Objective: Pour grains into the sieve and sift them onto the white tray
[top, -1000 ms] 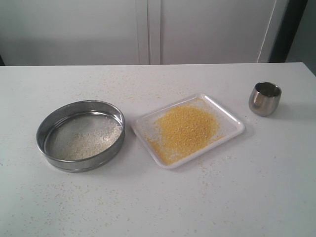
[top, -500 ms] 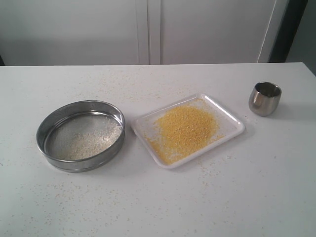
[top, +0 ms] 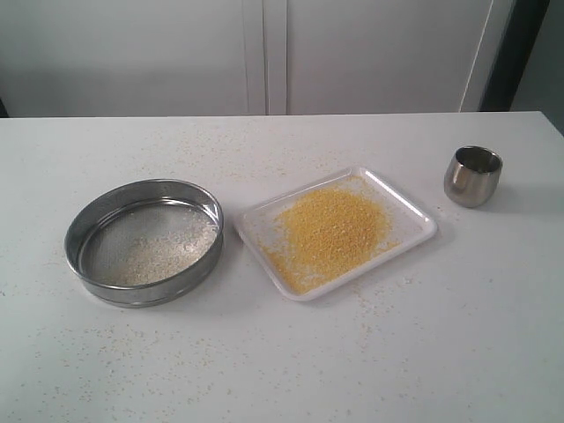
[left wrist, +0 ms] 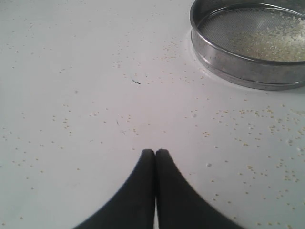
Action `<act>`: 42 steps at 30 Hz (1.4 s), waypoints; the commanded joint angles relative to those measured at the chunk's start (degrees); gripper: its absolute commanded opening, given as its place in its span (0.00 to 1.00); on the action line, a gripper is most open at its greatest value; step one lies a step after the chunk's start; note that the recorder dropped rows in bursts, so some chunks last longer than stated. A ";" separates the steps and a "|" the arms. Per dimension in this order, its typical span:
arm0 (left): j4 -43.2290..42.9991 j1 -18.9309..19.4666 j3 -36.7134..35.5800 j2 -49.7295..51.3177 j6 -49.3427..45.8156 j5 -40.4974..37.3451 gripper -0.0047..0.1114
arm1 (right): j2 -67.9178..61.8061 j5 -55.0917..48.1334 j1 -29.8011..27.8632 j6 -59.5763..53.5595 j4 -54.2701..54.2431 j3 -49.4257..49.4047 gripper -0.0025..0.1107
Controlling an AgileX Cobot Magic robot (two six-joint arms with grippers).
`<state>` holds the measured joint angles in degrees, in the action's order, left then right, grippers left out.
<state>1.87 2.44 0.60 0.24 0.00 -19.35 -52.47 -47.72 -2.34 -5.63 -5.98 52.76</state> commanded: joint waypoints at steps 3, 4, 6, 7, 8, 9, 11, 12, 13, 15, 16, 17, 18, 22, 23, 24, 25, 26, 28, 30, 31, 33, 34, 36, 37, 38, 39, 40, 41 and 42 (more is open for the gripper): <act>0.21 -0.47 -0.60 -0.24 0.00 -0.61 0.04 | 0.32 0.60 -0.54 -0.01 0.23 -0.18 0.02; 0.21 -0.47 -0.60 -0.24 0.00 -0.61 0.04 | 0.32 0.60 -0.54 -0.01 0.23 -0.18 0.02; 0.21 -0.47 -0.60 -0.24 0.00 -0.61 0.04 | 0.32 0.60 -0.54 -0.01 0.23 -0.18 0.02; 0.21 -0.47 -0.60 -0.24 0.00 -0.61 0.04 | 0.32 0.60 -0.54 -0.01 0.23 -0.18 0.02; 0.21 -0.47 -0.60 -0.24 0.00 -0.61 0.04 | 0.32 0.60 -0.54 -0.01 0.23 -0.18 0.02; 0.21 -0.47 -0.60 -0.24 0.00 -0.61 0.04 | 0.32 0.60 -0.54 -0.01 0.23 -0.18 0.02; 0.21 -0.47 -0.60 -0.24 0.00 -0.61 0.04 | 0.32 0.60 -0.54 -0.01 0.23 -0.18 0.02; 0.21 -0.47 -0.60 -0.24 0.00 -0.61 0.04 | 0.32 0.60 -0.54 -0.01 0.23 -0.18 0.02; 0.21 -0.47 -0.60 -0.24 0.00 -0.61 0.04 | 0.32 0.60 -0.54 -0.01 0.23 -0.18 0.02; 0.21 -0.47 -0.60 -0.24 0.00 -0.61 0.04 | 0.32 0.60 -0.54 -0.01 0.23 -0.18 0.02; 0.21 -0.47 -0.60 -0.24 0.00 -0.61 0.04 | 0.32 0.60 -0.54 -0.01 0.23 -0.18 0.02; 0.21 -0.47 -0.60 -0.24 0.00 -0.61 0.04 | 0.32 0.60 -0.54 -0.01 0.23 -0.18 0.02; 0.21 -0.47 -0.60 -0.24 0.00 -0.61 0.04 | 0.32 0.60 -0.54 -0.01 0.23 -0.18 0.02; 0.21 -0.47 -0.60 -0.24 0.00 -0.61 0.04 | 0.32 0.60 -0.54 -0.01 0.23 -0.18 0.02; 0.21 -0.47 -0.60 -0.24 0.00 -0.61 0.04 | 0.32 0.60 -0.23 -0.01 -0.03 -0.18 0.02; 0.21 -0.47 -0.60 -0.24 0.00 -0.61 0.04 | 0.32 0.70 0.41 -0.01 0.14 -0.18 0.02; 0.21 -0.47 -0.60 -0.24 0.00 -0.61 0.04 | 0.32 0.70 0.79 -0.01 1.29 -0.18 0.02; 0.21 -0.47 -0.60 -0.24 0.00 -0.61 0.04 | 0.32 0.70 0.91 -0.01 1.53 -0.18 0.02; 0.21 -0.47 -0.60 -0.24 0.00 -0.61 0.04 | 0.32 0.70 1.01 -0.01 0.12 -0.18 0.02; 0.21 -0.47 -0.60 -0.24 0.00 -0.61 0.04 | 0.32 0.70 1.01 -0.01 -0.66 -0.18 0.02; 0.21 -0.47 -0.60 -0.24 0.00 -0.61 0.04 | 0.32 0.70 1.01 -0.01 -0.66 -0.18 0.02; 0.21 -0.47 -0.60 -0.24 0.00 -0.61 0.04 | 0.32 0.70 1.01 -0.01 -0.76 -0.18 0.02; 0.21 -0.47 -0.60 -0.24 0.00 -0.61 0.04 | 0.32 0.70 1.01 -0.01 -1.06 -0.18 0.02; 0.21 -0.47 -0.60 -0.24 0.00 -0.61 0.04 | 0.32 0.70 1.01 -0.01 -1.18 -0.18 0.02; 0.21 -0.47 -0.60 -0.24 0.00 -0.61 0.04 | 0.32 0.70 1.01 -0.01 -1.18 -0.18 0.02; 0.21 -0.47 -0.60 -0.24 0.00 -0.61 0.04 | 0.32 0.70 1.01 -0.01 -1.18 -0.18 0.02; 0.21 -0.47 -0.60 -0.24 0.00 -0.61 0.04 | 0.32 0.59 1.01 -0.01 -1.17 -0.18 0.02; 0.21 -0.47 -0.60 -0.24 0.00 -0.61 0.04 | 0.32 0.59 1.01 -0.01 -1.17 -0.18 0.02; 0.21 -0.47 -0.60 -0.24 0.00 -0.61 0.04 | 0.32 0.59 1.01 -0.01 -1.17 -0.18 0.02; 0.21 -0.47 -0.60 -0.24 0.00 -0.61 0.04 | 0.32 0.59 1.01 -0.01 -1.17 -0.18 0.02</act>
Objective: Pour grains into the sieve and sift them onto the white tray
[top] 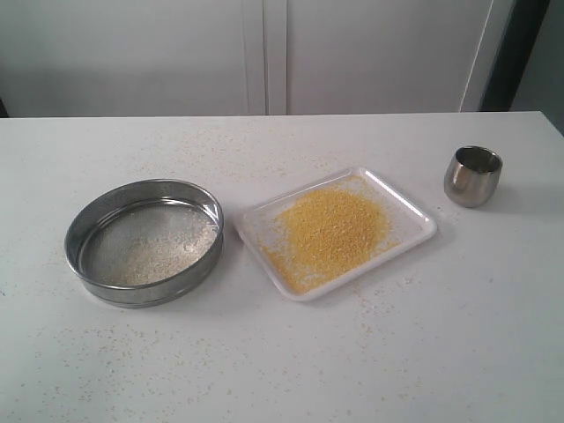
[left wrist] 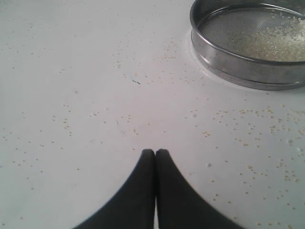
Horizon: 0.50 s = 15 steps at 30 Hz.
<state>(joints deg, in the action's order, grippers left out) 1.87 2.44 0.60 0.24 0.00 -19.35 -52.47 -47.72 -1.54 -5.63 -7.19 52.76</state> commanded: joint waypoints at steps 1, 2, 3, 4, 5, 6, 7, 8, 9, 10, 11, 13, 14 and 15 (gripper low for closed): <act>0.21 -0.47 -0.60 -0.24 0.00 -0.61 0.04 | 0.32 0.59 0.21 -0.01 0.04 -0.18 0.02; 0.21 -0.47 -0.60 -0.24 0.00 -0.61 0.04 | 0.90 0.59 0.21 -1.14 0.04 -0.18 0.02; 0.21 -0.47 -0.60 -0.24 0.00 -0.61 0.04 | 1.43 0.59 0.21 -1.16 0.04 -0.18 0.02; 0.21 -0.47 -0.60 -0.24 0.00 -0.61 0.04 | 2.17 0.59 0.21 -1.08 0.04 -0.18 0.02; 0.21 -0.47 -0.60 -0.24 0.00 -0.61 0.04 | 2.85 0.59 0.21 -1.08 0.04 -0.18 0.02; 0.21 -0.47 -0.60 -0.24 0.00 -0.61 0.04 | 3.86 0.71 0.21 -1.08 0.04 -0.18 0.02; 0.21 -0.47 -0.60 -0.24 0.00 -0.61 0.04 | 6.08 0.71 0.21 -1.08 0.04 -0.18 0.02; 0.21 -0.47 -0.60 -0.24 0.00 -0.61 0.04 | 7.77 0.71 0.21 -1.08 0.04 -0.18 0.02; 0.21 -0.47 -0.60 -0.24 0.00 -0.61 0.04 | 9.99 0.71 0.21 -1.08 0.04 -0.18 0.02; 0.21 -0.47 -0.60 -0.24 0.00 -0.61 0.04 | 12.20 0.71 0.21 -1.08 0.04 -0.18 0.02; 0.21 -0.47 -0.60 -0.24 0.00 -0.61 0.04 | 13.95 0.71 0.21 -1.08 0.04 -0.18 0.02; 0.21 -0.47 -0.60 -0.24 0.00 -0.61 0.04 | 16.79 0.71 0.21 -1.08 0.04 -0.18 0.02; 0.21 -0.47 -0.60 -0.24 0.00 -0.61 0.04 | 17.64 0.71 0.21 -1.08 0.04 -0.18 0.02; 0.21 -0.47 -0.60 -0.24 0.00 -0.61 0.04 | 18.35 0.60 0.21 -1.08 0.04 -0.18 0.02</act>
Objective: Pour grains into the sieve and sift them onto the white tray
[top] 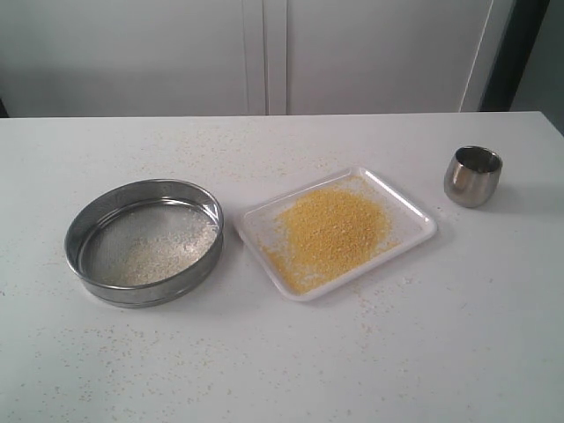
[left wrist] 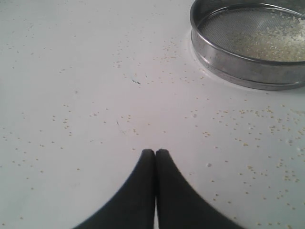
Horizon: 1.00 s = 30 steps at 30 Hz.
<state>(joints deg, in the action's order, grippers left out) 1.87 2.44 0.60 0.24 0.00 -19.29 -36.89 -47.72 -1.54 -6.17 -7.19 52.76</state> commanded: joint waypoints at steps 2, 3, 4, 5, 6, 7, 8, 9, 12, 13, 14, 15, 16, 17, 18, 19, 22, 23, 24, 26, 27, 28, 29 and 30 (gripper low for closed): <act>0.21 -0.47 -0.60 -0.24 0.00 -0.66 0.04 | 4.35 0.60 0.21 -0.55 0.04 -0.18 0.02; 0.21 -0.47 -0.60 -0.24 0.00 -0.66 0.04 | 4.75 0.60 0.21 -0.55 0.04 -0.18 0.02; 0.21 -0.47 -0.60 -0.24 0.00 -0.66 0.04 | 5.11 0.60 0.21 -0.55 0.04 -0.18 0.02; 0.21 -0.47 -0.60 -0.24 0.00 -0.66 0.04 | 5.11 0.60 0.21 -0.55 0.04 -0.18 0.02; 0.21 -0.47 -0.60 -0.24 0.00 -0.66 0.04 | 5.11 0.60 0.21 -0.55 0.04 -0.18 0.02; 0.21 -0.47 -0.60 -0.24 0.00 -0.66 0.04 | 5.40 0.60 0.21 -0.55 0.04 -0.18 0.02; 0.21 -0.47 -0.60 -0.24 0.00 -0.66 0.04 | 5.83 0.60 0.21 -0.55 0.04 -0.18 0.02; 0.21 -0.47 -0.60 -0.24 0.00 -0.66 0.04 | 6.27 0.60 0.21 -0.55 0.18 -0.18 0.02; 0.21 -0.47 -0.60 -0.24 0.00 -0.66 0.04 | 8.07 0.60 0.21 -0.55 0.69 -0.18 0.02; 0.21 -0.47 -0.60 -0.24 0.00 -0.66 0.04 | 8.80 0.60 0.21 -0.55 0.69 -0.18 0.02; 0.21 -0.47 -0.60 -0.24 0.00 -0.66 0.04 | 9.55 0.60 0.21 -0.55 0.69 -0.18 0.02; 0.21 -0.47 -0.60 -0.24 0.00 -0.66 0.04 | 10.41 0.60 0.21 -0.55 0.77 -0.18 0.02; 0.21 -0.47 -0.60 -0.24 0.00 -0.66 0.04 | 11.30 0.60 0.21 -0.55 0.77 -0.18 0.02; 0.21 -0.47 -0.60 -0.24 0.00 -0.66 0.04 | 12.19 0.60 0.21 -0.55 0.77 -0.18 0.02; 0.21 -0.47 -0.60 -0.24 0.00 -0.66 0.04 | 12.90 0.60 0.21 -0.55 0.77 -0.18 0.02; 0.21 -0.47 -0.60 -0.24 0.00 -0.66 0.04 | 13.83 0.60 0.21 -0.55 0.77 -0.18 0.02; 0.21 -0.47 -0.60 -0.24 0.00 -0.66 0.04 | 16.28 0.50 0.33 -0.55 0.77 -0.18 0.02; 0.21 -0.47 -0.60 -0.24 0.00 -0.66 0.04 | 17.05 0.50 0.33 -0.55 0.77 -0.18 0.02; 0.21 -0.47 -0.60 -0.24 0.00 -0.66 0.04 | 17.75 0.50 0.33 -0.55 0.77 -0.18 0.02; 0.21 -0.47 -0.60 -0.24 0.00 -0.66 0.04 | 19.07 0.50 0.33 -0.55 0.77 -0.18 0.02; 0.21 -0.47 -0.60 -0.24 0.00 -0.66 0.04 | 19.53 0.50 0.33 -0.55 0.77 -0.18 0.02; 0.21 -0.47 -0.60 -0.24 0.00 -0.66 0.04 | 20.12 0.50 0.33 -0.55 0.77 -0.18 0.02; 0.21 -0.47 -0.60 -0.24 0.00 -0.66 0.04 | 20.65 0.50 0.44 -0.55 0.77 -0.18 0.02; 0.21 -0.47 -0.60 -0.24 0.00 -0.66 0.04 | 20.96 0.50 0.44 -0.55 0.77 -0.18 0.02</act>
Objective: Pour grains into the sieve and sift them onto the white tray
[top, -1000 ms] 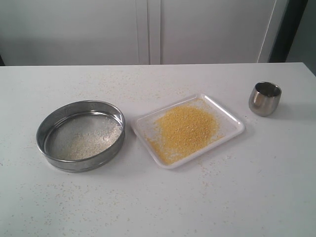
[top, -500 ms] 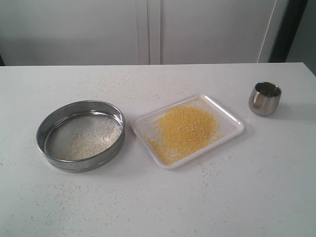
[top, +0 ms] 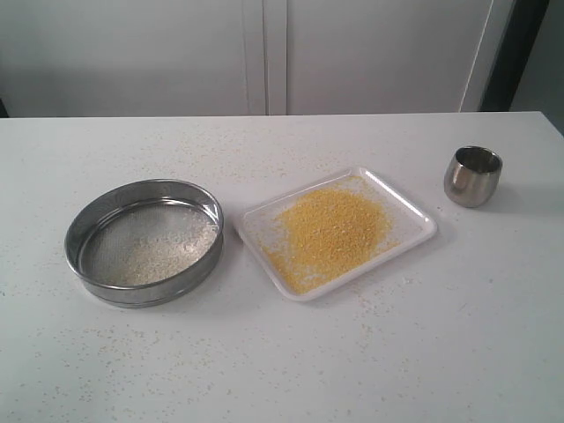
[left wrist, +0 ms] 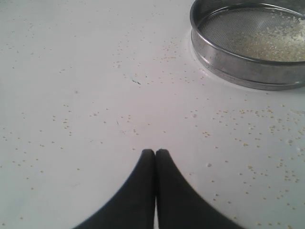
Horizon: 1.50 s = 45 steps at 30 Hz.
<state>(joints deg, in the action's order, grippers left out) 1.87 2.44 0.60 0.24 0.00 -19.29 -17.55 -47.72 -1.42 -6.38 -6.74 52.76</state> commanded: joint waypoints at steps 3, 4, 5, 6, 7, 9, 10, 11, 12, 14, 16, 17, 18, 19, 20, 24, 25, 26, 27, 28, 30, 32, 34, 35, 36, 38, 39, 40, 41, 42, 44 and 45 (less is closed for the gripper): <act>0.21 -0.47 -0.60 -0.24 0.00 -0.66 0.04 | 2.55 0.50 0.32 -0.34 0.33 -0.18 0.02; 0.21 -0.47 -0.60 -0.24 0.00 -0.66 0.04 | 2.83 0.71 0.32 -0.34 0.33 -0.31 0.02; 0.21 -0.47 -0.60 -0.24 0.00 -0.66 0.04 | 3.09 0.64 0.32 -0.34 0.33 -0.41 0.02; 0.21 -0.47 -0.60 -0.24 0.00 -0.66 0.04 | 3.37 0.87 0.42 -0.34 0.33 -0.70 0.02; 0.21 -0.47 -0.60 -0.24 0.00 -0.66 0.04 | 3.73 1.30 0.75 -0.34 0.33 -1.45 0.02; 0.21 -0.47 -0.60 -0.24 0.00 -0.66 0.04 | 4.57 2.40 1.66 -0.34 0.37 -3.34 0.02; 0.21 -0.47 -0.60 -0.24 0.00 -0.66 0.04 | 5.07 2.93 2.12 -0.34 0.67 -4.40 0.02; 0.21 -0.47 -0.60 -0.24 0.00 -0.66 0.04 | 5.49 3.10 2.78 -0.34 0.89 -5.19 0.02; 0.21 -0.47 -0.60 -0.24 0.00 -0.66 0.04 | 6.02 3.18 3.27 -0.34 1.35 -6.15 0.02; 0.21 -0.47 -0.60 -0.24 0.00 -0.66 0.04 | 7.12 3.18 3.72 -0.34 1.79 -7.82 0.02; 0.21 -0.47 -0.60 -0.24 0.00 -0.66 0.04 | 8.51 3.22 3.84 -0.34 1.85 -9.93 0.02; 0.21 -0.47 -0.60 -0.24 0.00 -0.66 0.04 | 9.33 3.31 3.84 -0.34 2.05 -10.86 0.02; 0.21 -0.47 -0.60 -0.24 0.00 -0.66 0.04 | 10.25 3.59 3.84 -0.34 2.19 -12.10 0.02; 0.21 -0.47 -0.60 -0.24 0.00 -0.66 0.04 | 11.28 4.19 3.84 -0.34 2.44 -13.48 0.02; 0.21 -0.47 -0.60 -0.24 0.00 -0.66 0.04 | 12.15 4.81 3.84 -0.34 2.44 -14.97 0.02; 0.21 -0.47 -0.60 -0.24 0.00 -0.66 0.04 | 16.41 6.56 3.84 -0.34 2.44 -20.36 0.02; 0.21 -0.47 -0.60 -0.24 0.00 -0.66 0.04 | 17.51 6.69 3.84 -0.34 2.44 -21.57 0.02; 0.21 -0.47 -0.60 -0.24 0.00 -0.66 0.04 | 17.55 6.69 3.84 -0.34 2.44 -22.47 0.02; 0.21 -0.47 -0.60 -0.24 0.00 -0.66 0.04 | 17.55 6.83 3.84 -0.34 2.56 -23.64 0.02; 0.21 -0.47 -0.60 -0.24 0.00 -0.66 0.04 | 17.55 6.81 3.84 -0.34 2.68 -24.72 0.02; 0.21 -0.47 -0.60 -0.24 0.00 -0.66 0.04 | 17.55 7.31 3.84 -0.34 3.08 -26.42 0.02; 0.21 -0.47 -0.60 -0.24 0.00 -0.66 0.04 | 17.55 9.08 3.84 -0.34 3.82 -28.31 0.02; 0.21 -0.47 -0.60 -0.24 0.00 -0.66 0.04 | 17.55 11.09 3.84 -0.34 3.91 -30.09 0.02; 0.21 -0.47 -0.60 -0.24 0.00 -0.66 0.04 | 17.55 12.46 3.84 -0.34 3.91 -30.85 0.02; 0.21 -0.47 -0.60 -0.24 0.00 -0.66 0.04 | 17.55 13.42 3.84 -0.34 3.91 -31.35 0.02; 0.21 -0.47 -0.60 -0.24 0.00 -0.66 0.04 | 17.55 14.48 3.84 -0.34 3.91 -32.23 0.02; 0.21 -0.47 -0.60 -0.24 0.00 -0.66 0.04 | 17.55 14.80 3.84 -0.34 3.91 -32.70 0.02; 0.21 -0.47 -0.60 -0.24 0.00 -0.66 0.04 | 17.55 15.24 3.84 -0.34 3.91 -33.10 0.02; 0.21 -0.47 -0.60 -0.24 0.00 -0.66 0.04 | 17.55 15.77 3.84 -0.34 3.91 -33.56 0.02; 0.21 -0.47 -0.60 -0.24 0.00 -0.66 0.04 | 17.55 16.19 3.84 -0.34 4.04 -34.01 0.02; 0.21 -0.47 -0.60 -0.24 0.00 -0.66 0.04 | 17.55 17.26 3.84 -0.34 5.86 -34.75 0.02; 0.21 -0.47 -0.60 -0.24 0.00 -0.66 0.04 | 17.55 17.87 3.84 -0.34 7.07 -35.15 0.02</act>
<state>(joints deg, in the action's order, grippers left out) 1.87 2.44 0.60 0.24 0.00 -19.29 -0.27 -31.95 2.26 -6.47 -2.08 18.68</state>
